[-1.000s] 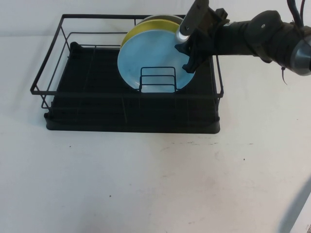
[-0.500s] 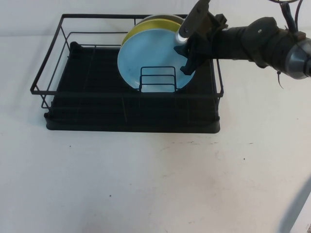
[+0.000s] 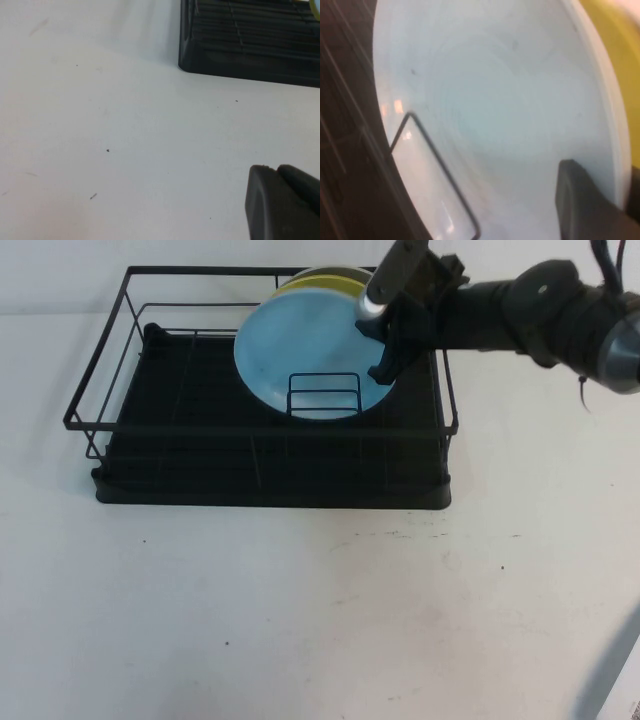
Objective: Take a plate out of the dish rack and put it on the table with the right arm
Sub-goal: Grasp the plate from the shelf, then place the plate from the table
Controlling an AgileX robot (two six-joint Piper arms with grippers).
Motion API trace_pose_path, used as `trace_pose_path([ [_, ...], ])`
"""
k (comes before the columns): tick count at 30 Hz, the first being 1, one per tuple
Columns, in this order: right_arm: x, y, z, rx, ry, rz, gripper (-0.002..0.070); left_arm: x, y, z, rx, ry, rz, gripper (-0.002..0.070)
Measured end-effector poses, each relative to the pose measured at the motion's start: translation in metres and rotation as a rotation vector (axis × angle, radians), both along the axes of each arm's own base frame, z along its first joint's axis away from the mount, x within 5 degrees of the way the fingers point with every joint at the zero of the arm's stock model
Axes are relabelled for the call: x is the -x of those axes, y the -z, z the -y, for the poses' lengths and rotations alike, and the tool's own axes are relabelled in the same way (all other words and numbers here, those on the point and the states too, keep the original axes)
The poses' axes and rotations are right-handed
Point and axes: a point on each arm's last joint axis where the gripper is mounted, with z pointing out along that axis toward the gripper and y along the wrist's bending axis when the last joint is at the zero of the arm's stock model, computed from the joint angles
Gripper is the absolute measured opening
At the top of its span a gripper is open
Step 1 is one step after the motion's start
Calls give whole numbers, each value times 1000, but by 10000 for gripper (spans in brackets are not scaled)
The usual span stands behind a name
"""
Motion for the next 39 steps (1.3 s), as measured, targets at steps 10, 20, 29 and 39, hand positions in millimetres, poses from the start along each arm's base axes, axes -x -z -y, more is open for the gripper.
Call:
trace_pose_path([
  [10,36,-81,12,-55,-15,66,65,0,0,0,0,0,0,-4],
  [20,96,-129,39,7,53,-216,65,0,0,0,0,0,0,-4],
  [29,158,-156,64,-73,193,-528,65,0,0,0,0,0,0,-4],
  [39,231,-108,66,-179,238,-657,65,0,0,0,0,0,0,-4],
])
